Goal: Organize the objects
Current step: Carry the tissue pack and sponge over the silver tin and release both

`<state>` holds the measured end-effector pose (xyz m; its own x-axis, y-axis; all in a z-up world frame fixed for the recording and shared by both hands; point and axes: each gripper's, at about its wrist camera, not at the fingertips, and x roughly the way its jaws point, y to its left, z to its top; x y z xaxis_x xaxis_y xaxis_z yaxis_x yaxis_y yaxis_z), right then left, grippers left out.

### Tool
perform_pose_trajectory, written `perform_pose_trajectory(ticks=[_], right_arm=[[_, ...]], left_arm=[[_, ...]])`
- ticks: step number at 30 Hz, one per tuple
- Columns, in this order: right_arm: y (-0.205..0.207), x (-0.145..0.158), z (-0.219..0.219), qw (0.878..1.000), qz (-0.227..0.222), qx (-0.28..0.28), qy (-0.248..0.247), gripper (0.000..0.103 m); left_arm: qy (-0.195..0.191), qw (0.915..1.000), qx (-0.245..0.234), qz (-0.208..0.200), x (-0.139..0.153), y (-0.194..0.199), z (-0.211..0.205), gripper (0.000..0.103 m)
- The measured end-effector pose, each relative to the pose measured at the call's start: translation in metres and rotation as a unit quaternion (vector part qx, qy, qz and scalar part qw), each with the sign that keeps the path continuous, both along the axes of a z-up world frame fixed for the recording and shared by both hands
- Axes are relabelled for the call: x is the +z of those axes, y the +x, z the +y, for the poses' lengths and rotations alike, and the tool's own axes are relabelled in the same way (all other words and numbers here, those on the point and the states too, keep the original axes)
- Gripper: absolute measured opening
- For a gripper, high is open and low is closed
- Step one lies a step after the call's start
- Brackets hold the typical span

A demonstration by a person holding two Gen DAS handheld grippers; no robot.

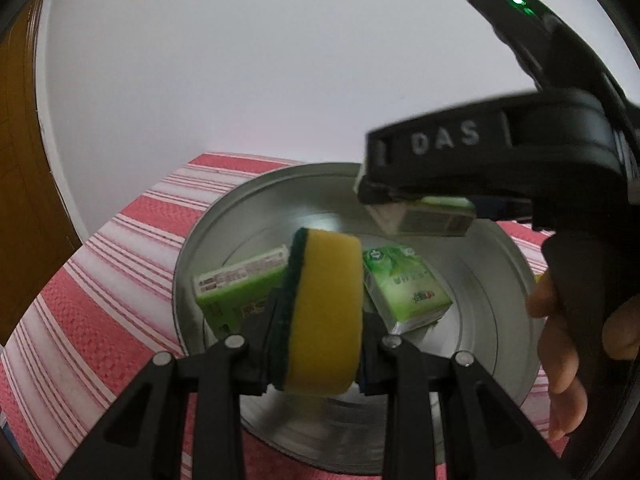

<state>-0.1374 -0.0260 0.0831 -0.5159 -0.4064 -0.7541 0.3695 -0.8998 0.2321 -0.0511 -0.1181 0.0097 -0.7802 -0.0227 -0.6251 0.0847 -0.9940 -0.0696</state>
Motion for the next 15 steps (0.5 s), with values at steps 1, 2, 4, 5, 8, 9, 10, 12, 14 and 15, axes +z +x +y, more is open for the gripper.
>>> perform_pose_trajectory(ticks=[1, 2, 4, 5, 8, 9, 10, 12, 14, 15], right_arm=[[-0.002, 0.001, 0.001, 1.000, -0.005, 0.005, 0.003, 0.074], [-0.005, 0.000, -0.003, 1.000, -0.011, 0.011, 0.014, 0.074], [-0.007, -0.001, -0.011, 0.999, -0.015, 0.014, 0.050, 0.074], [-0.006, -0.002, -0.011, 0.998, -0.011, 0.014, 0.058, 0.074], [-0.003, 0.002, -0.002, 0.999, 0.003, 0.012, 0.036, 0.074], [-0.001, 0.004, 0.002, 1.000, 0.010, 0.007, 0.019, 0.074], [0.000, 0.007, 0.007, 1.000, 0.015, 0.007, 0.000, 0.074], [0.003, 0.013, 0.014, 0.999, 0.027, 0.006, -0.031, 0.074], [0.008, 0.023, 0.023, 0.996, 0.052, -0.008, -0.067, 0.074], [0.012, 0.027, 0.031, 0.994, 0.065, -0.018, -0.088, 0.074]], left_arm=[[0.000, 1.0000, 0.000, 0.000, -0.001, -0.001, 0.001, 0.029], [0.002, 1.0000, 0.001, 0.000, -0.001, -0.001, 0.001, 0.030], [0.001, 1.0000, 0.007, 0.004, 0.001, 0.001, 0.000, 0.053], [0.002, 0.9999, 0.009, 0.009, 0.002, 0.002, 0.000, 0.066], [-0.014, 0.9989, 0.034, 0.031, 0.007, 0.008, -0.001, 0.085], [-0.014, 0.9985, 0.038, 0.036, 0.008, 0.009, -0.002, 0.089], [-0.008, 0.9984, 0.042, 0.037, 0.008, 0.010, -0.004, 0.091], [0.009, 0.9983, 0.041, 0.040, 0.007, 0.011, -0.009, 0.094], [0.016, 0.9980, 0.039, 0.046, 0.008, 0.012, -0.010, 0.098], [0.015, 0.9978, 0.039, 0.050, 0.008, 0.012, -0.009, 0.103]])
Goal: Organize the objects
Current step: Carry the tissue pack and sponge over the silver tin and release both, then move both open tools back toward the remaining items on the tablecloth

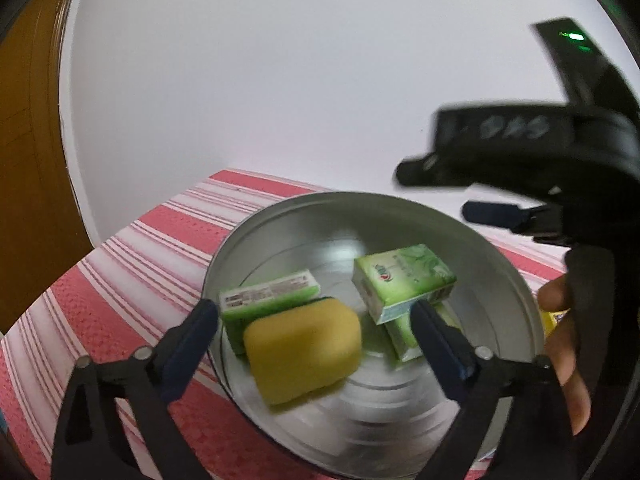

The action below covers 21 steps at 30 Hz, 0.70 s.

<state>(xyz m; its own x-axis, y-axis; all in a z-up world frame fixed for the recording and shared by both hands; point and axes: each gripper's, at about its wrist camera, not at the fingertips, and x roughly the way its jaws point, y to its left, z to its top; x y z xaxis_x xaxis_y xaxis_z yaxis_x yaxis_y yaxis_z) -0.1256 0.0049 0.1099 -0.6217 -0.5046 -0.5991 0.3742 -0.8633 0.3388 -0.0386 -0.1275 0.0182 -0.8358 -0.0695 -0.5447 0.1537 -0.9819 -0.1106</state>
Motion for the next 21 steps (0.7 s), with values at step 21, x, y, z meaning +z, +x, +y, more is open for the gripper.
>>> perform_pose_trajectory(ticks=[21], right_arm=[[0.135, -0.014, 0.093, 0.930, 0.290, -0.210, 0.088, 0.074]], left_arm=[[-0.062, 0.9953, 0.033, 0.067, 0.001, 0.004, 0.007, 0.103]])
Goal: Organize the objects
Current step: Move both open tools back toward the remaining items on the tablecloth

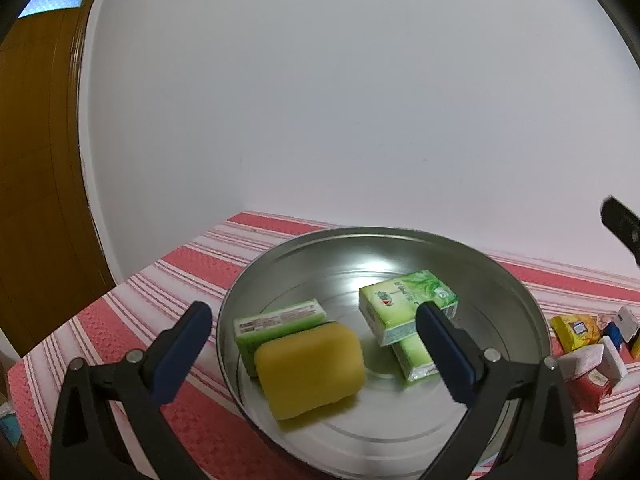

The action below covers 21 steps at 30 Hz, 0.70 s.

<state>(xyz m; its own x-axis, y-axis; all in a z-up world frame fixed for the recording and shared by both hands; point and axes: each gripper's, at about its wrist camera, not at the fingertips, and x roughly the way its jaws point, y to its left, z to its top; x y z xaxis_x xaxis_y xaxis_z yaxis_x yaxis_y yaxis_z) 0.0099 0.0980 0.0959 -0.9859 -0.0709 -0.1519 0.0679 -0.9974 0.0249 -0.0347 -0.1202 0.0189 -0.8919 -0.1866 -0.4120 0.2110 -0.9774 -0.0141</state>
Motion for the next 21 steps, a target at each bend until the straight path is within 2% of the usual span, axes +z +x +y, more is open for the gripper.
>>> perform_pose_trajectory(ticks=[2, 12, 17, 21], right_arm=[[0.004, -0.006, 0.003, 1.000, 0.000, -0.010, 0.018, 0.074], [0.011, -0.025, 0.017, 0.999, 0.011, -0.012, 0.040, 0.074], [0.011, -0.028, 0.038, 1.000, -0.007, -0.015, 0.016, 0.074], [0.018, -0.033, 0.056, 1.000, -0.005, -0.025, 0.016, 0.074]], left_arm=[[-0.010, 0.9999, 0.006, 0.010, 0.000, 0.001, 0.002, 0.103], [-0.050, 0.9983, 0.000, 0.031, 0.002, 0.010, 0.031, 0.103], [-0.042, 0.9986, -0.008, 0.031, 0.002, 0.013, 0.038, 0.103], [-0.053, 0.9980, -0.012, 0.032, 0.003, 0.014, 0.048, 0.103]])
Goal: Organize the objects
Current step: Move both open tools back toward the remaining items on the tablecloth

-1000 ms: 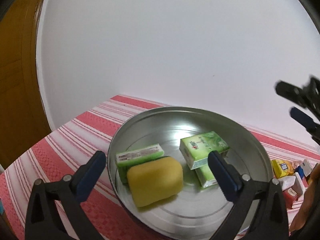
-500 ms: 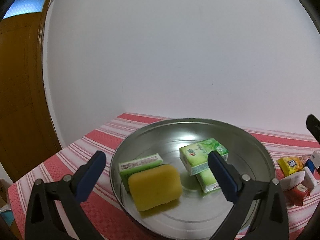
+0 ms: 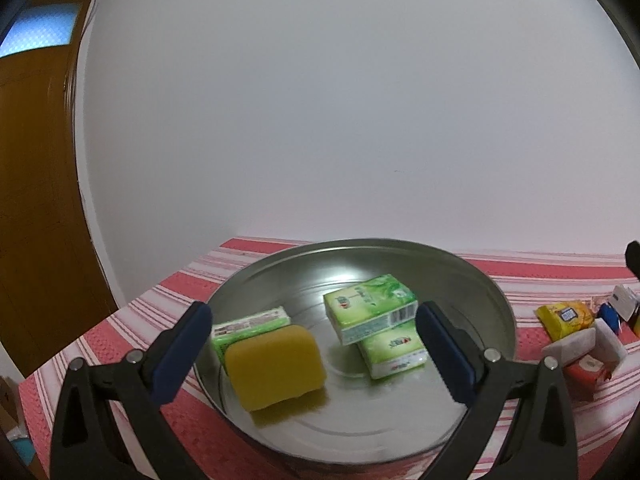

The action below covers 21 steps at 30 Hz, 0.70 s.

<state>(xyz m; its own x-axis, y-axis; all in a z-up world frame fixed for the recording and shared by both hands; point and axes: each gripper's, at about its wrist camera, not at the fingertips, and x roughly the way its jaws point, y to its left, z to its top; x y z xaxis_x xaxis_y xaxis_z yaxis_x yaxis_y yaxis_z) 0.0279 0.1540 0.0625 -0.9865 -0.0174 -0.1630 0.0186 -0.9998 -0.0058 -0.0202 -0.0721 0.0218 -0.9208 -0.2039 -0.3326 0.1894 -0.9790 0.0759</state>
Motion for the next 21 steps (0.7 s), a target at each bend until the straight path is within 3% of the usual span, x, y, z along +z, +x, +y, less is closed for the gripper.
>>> perform_pose_trajectory(ticks=[9, 15, 21], right_arm=[[0.006, -0.005, 0.043, 0.999, -0.004, -0.037, 0.013, 0.074], [0.014, 0.000, 0.084, 0.997, -0.011, -0.071, 0.017, 0.074], [0.024, 0.003, 0.129, 0.994, -0.017, -0.104, -0.003, 0.074]], left_arm=[[-0.008, 0.9995, -0.029, 0.004, 0.001, 0.009, 0.026, 0.103], [-0.004, 0.9959, -0.090, -0.006, 0.000, 0.013, 0.059, 0.103], [-0.044, 0.9884, -0.144, -0.017, -0.004, 0.011, 0.105, 0.103]])
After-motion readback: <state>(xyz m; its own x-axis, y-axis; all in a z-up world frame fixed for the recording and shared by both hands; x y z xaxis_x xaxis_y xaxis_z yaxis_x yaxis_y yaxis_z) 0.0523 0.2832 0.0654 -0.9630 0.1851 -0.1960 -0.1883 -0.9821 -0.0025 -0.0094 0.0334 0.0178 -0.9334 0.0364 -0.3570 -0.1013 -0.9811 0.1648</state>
